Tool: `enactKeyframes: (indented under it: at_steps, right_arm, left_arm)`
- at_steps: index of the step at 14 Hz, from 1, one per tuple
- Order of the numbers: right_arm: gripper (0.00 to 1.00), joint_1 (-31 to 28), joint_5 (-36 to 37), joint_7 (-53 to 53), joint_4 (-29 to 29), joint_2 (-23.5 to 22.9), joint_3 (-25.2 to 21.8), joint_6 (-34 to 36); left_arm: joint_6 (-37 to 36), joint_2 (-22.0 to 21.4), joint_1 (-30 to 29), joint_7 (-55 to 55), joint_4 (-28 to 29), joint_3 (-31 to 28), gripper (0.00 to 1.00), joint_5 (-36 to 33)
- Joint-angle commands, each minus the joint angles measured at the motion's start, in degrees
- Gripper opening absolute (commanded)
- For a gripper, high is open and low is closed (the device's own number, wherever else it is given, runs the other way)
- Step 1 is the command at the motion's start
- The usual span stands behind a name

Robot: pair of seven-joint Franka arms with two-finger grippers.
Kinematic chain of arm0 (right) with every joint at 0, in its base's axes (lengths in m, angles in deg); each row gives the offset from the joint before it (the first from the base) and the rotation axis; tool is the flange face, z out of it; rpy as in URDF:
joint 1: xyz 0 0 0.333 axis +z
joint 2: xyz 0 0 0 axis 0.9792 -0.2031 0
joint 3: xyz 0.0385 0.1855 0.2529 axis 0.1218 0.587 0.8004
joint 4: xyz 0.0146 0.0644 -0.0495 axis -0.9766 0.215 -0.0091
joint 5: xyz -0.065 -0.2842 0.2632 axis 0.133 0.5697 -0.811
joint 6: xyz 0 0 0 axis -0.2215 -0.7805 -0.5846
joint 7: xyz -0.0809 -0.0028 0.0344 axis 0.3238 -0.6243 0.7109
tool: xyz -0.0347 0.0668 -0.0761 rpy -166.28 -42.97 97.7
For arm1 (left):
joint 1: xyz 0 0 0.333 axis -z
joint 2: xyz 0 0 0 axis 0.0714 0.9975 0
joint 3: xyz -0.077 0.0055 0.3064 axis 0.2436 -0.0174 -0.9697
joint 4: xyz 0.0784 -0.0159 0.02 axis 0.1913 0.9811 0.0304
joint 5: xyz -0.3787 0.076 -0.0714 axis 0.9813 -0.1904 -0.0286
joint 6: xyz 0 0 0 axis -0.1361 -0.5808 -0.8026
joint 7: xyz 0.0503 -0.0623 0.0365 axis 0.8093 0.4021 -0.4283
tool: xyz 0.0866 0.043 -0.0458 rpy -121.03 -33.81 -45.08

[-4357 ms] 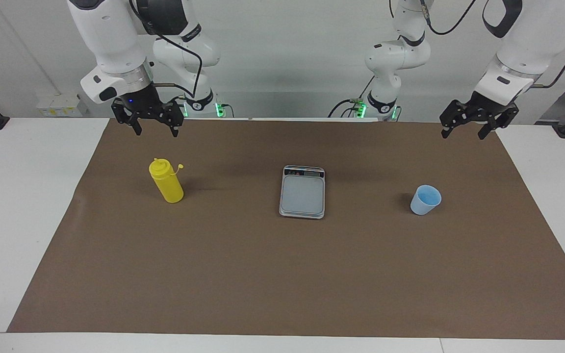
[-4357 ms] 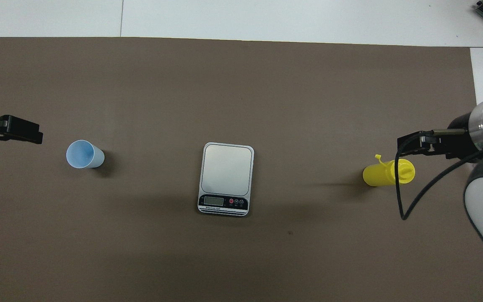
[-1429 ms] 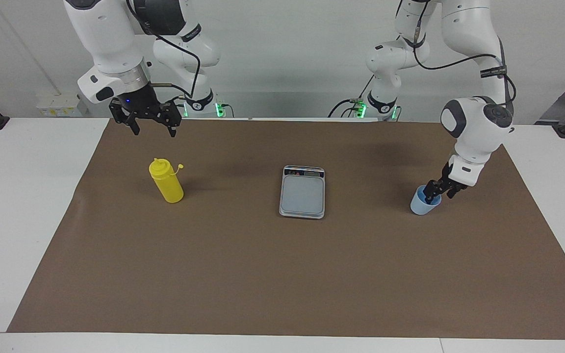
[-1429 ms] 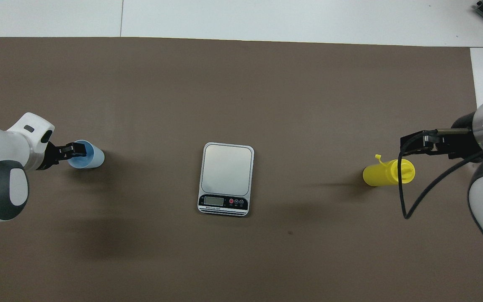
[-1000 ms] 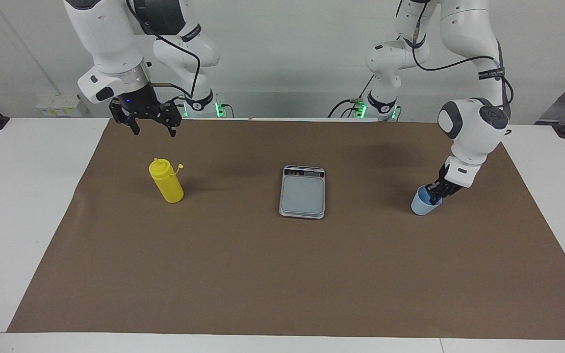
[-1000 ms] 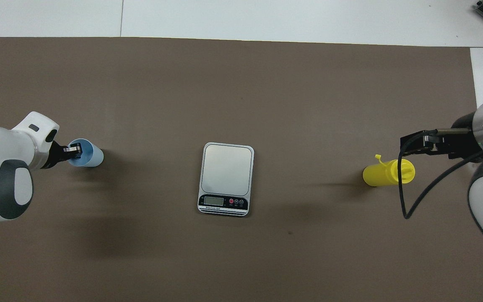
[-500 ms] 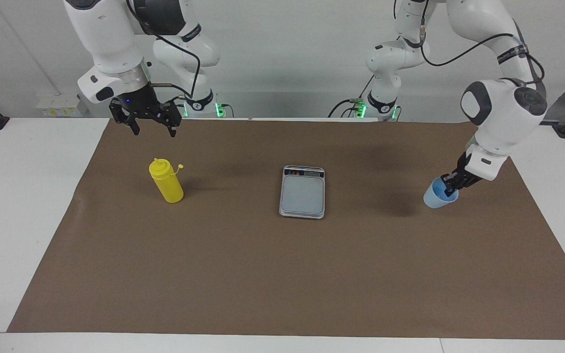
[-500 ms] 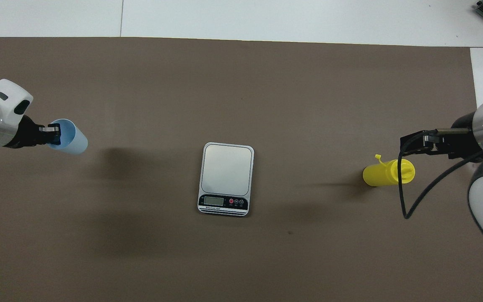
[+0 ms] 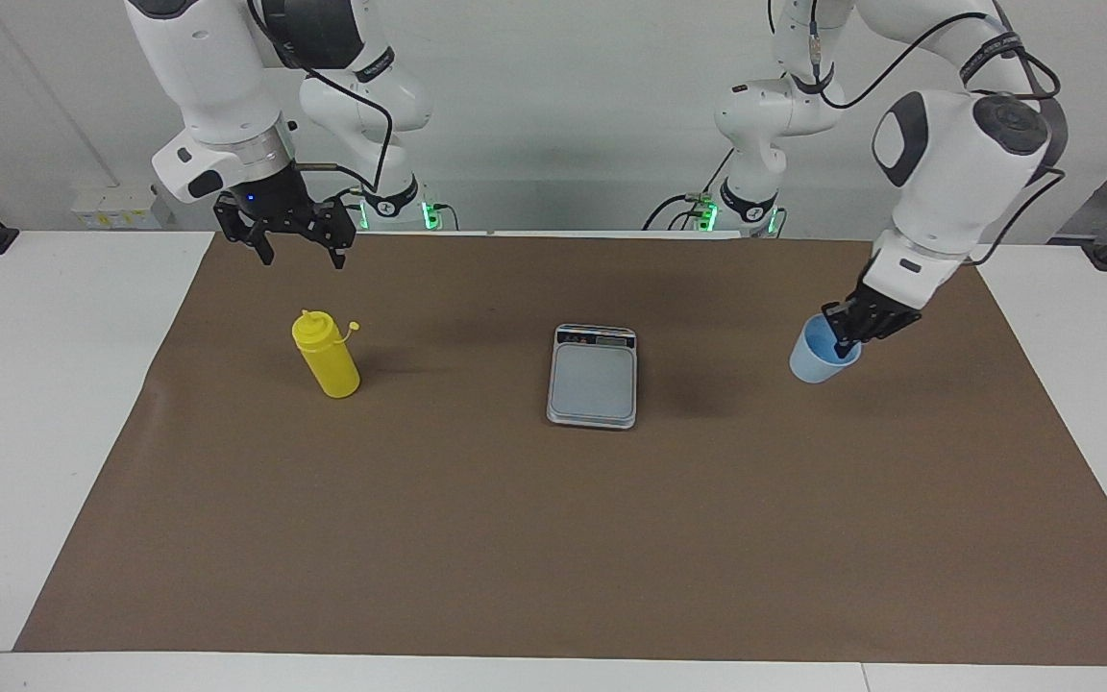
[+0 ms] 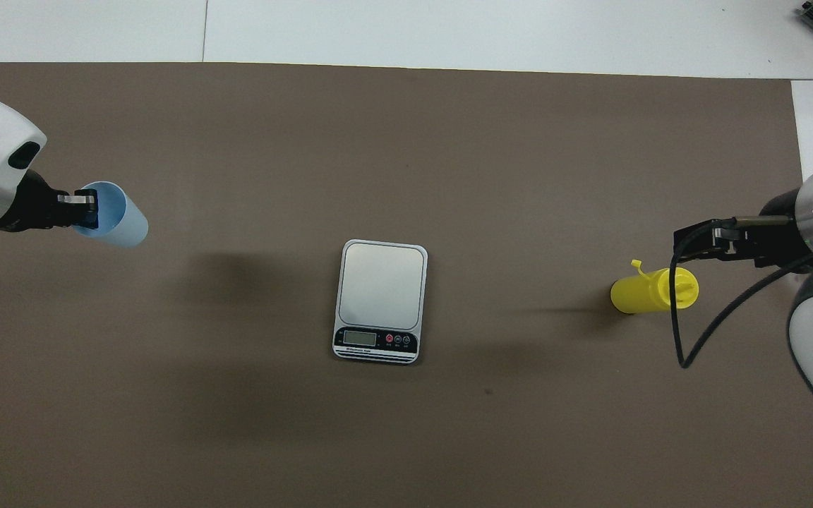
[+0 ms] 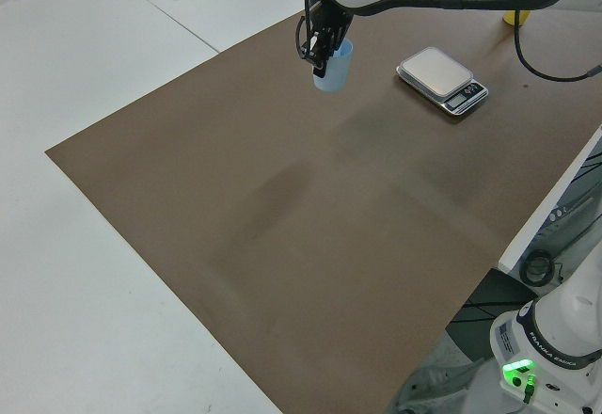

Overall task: Pour seasoning into cup on scale with both arms
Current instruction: 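Lift the blue cup with the left gripper and set it on the scale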

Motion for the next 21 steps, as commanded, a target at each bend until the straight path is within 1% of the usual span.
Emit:
enactKeyframes:
  at_steps: [1,5,8,10,11,13,17,20,21]
  right_arm:
    - [1.0,-0.6,-1.2,1.6,1.1,1.1,0.0,-0.1]
    - [1.0,-0.9,-1.2,1.2,1.3,1.0,-0.1,-0.8]
    - [1.0,-1.8,-1.2,1.1,1.4,0.9,-0.1,-2.9]
    - [1.0,-2.5,-1.2,-0.8,1.6,0.9,-0.1,-3.2]
    - [1.0,-2.9,-1.2,-2.6,1.7,0.9,-0.1,-3.3]
    - [1.0,-3.3,-1.2,-8.1,1.7,0.8,-0.1,-4.3]
    - [1.0,-4.3,-1.3,-24.4,2.0,0.0,-0.1,-4.8]
    - [1.0,-7.6,-2.1,-30.2,2.5,-1.6,-0.1,-2.2]
    - [1.0,-8.8,-3.8,-31.8,2.5,-2.1,-0.1,-2.1]
  left_arm:
    - [2.4,0.0,7.7,-8.1,1.3,-0.6,0.0,0.4]
    - [10.2,1.9,17.1,-18.6,4.4,-0.6,0.0,-0.1]
    - [13.2,2.9,21.2,-21.9,5.1,-0.6,0.0,-0.3]
    - [15.8,4.7,23.7,-25.6,5.0,-0.6,0.0,-2.9]
    - [16.2,5.1,24.4,-26.5,5.0,-0.6,0.0,-3.4]
    - [17.3,7.6,25.5,-28.7,4.5,-0.6,0.0,-6.1]
    - [18.9,9.1,25.5,-29.1,5.4,-0.7,0.0,-7.3]
    - [19.9,10.0,25.5,-29.2,6.0,-0.7,0.0,-8.6]
    - [20.0,10.3,25.4,-29.2,6.0,-0.7,0.0,-8.9]
